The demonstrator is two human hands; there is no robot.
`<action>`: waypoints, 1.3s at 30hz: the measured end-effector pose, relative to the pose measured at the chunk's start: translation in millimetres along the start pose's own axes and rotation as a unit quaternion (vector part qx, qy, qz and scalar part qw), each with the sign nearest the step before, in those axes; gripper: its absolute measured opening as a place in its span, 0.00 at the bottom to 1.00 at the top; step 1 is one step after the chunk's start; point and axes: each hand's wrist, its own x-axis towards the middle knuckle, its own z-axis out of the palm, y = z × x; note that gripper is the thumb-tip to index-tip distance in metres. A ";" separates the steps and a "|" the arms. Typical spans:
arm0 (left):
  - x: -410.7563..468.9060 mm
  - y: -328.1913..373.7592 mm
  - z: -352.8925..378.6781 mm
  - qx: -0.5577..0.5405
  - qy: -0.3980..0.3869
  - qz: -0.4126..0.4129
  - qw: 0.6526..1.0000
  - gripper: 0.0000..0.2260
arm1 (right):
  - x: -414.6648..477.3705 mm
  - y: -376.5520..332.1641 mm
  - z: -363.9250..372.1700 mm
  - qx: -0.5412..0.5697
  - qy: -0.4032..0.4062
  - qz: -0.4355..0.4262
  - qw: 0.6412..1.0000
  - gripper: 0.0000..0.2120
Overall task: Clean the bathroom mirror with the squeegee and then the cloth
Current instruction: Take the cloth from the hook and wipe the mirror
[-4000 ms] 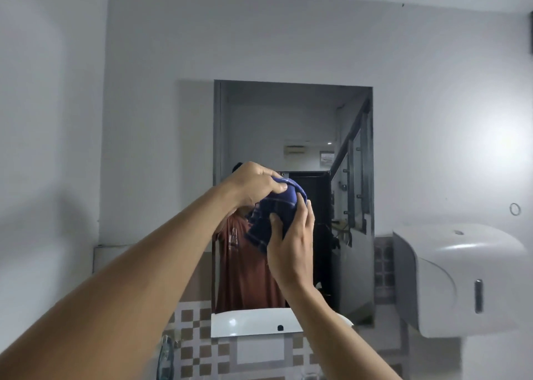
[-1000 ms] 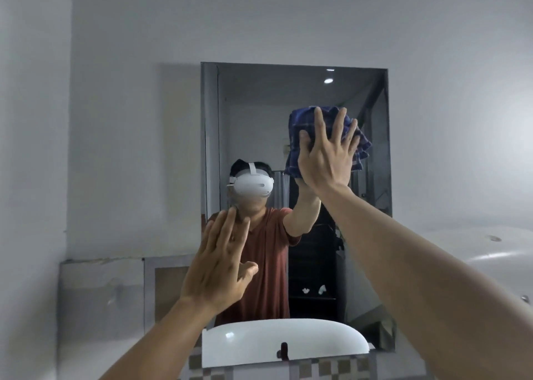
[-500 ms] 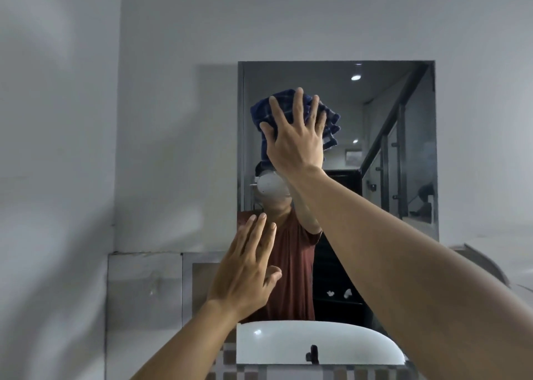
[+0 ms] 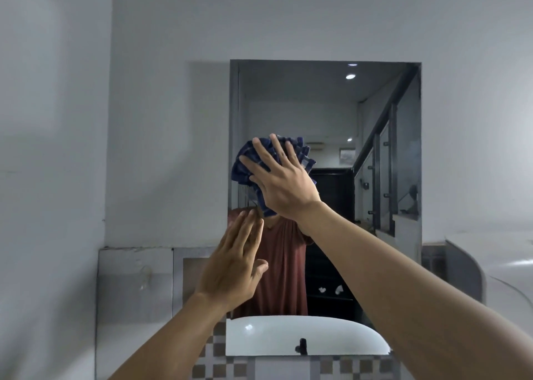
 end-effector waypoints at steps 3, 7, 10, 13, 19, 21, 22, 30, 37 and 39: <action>0.0 0.6 -1.4 0.006 0.000 0.006 1.000 0.41 | -24.0 11.8 1.6 0.002 -0.003 0.014 1.000 0.22; -0.3 -0.6 -1.3 -0.007 -0.003 -0.002 1.000 0.40 | -50.5 32.8 -1.0 0.000 -0.002 0.036 0.999 0.22; 0.3 0.2 0.6 0.024 -0.007 0.009 1.000 0.36 | -66.1 51.6 -6.4 -0.005 -0.003 0.077 0.997 0.23; 0.5 -2.7 1.0 0.058 -0.017 0.013 0.998 0.34 | -74.9 67.1 -11.3 0.002 -0.003 0.125 0.992 0.25; 0.8 -0.6 -0.6 0.071 -0.021 0.005 0.997 0.35 | -88.4 102.2 -17.6 0.030 0.044 0.237 0.970 0.25; 1.1 1.1 -1.5 0.064 -0.018 -0.002 0.998 0.36 | -92.7 114.1 -19.5 0.032 0.065 0.279 0.958 0.24; 1.2 1.5 -1.6 0.062 -0.018 -0.004 0.998 0.36 | -95.5 119.9 -20.5 0.034 0.071 0.300 0.951 0.24; 0.9 2.5 2.2 0.058 -0.009 -0.008 0.998 0.39 | -128.4 128.1 -15.4 0.065 0.076 0.392 0.915 0.25; -12.9 9.8 7.7 0.058 -0.001 -0.010 0.998 0.39 | -164.9 95.5 0.1 0.093 0.081 0.421 0.898 0.27; -27.4 14.1 14.5 0.053 -0.001 -0.009 0.999 0.39 | -169.1 86.2 3.6 0.100 0.083 0.421 0.898 0.29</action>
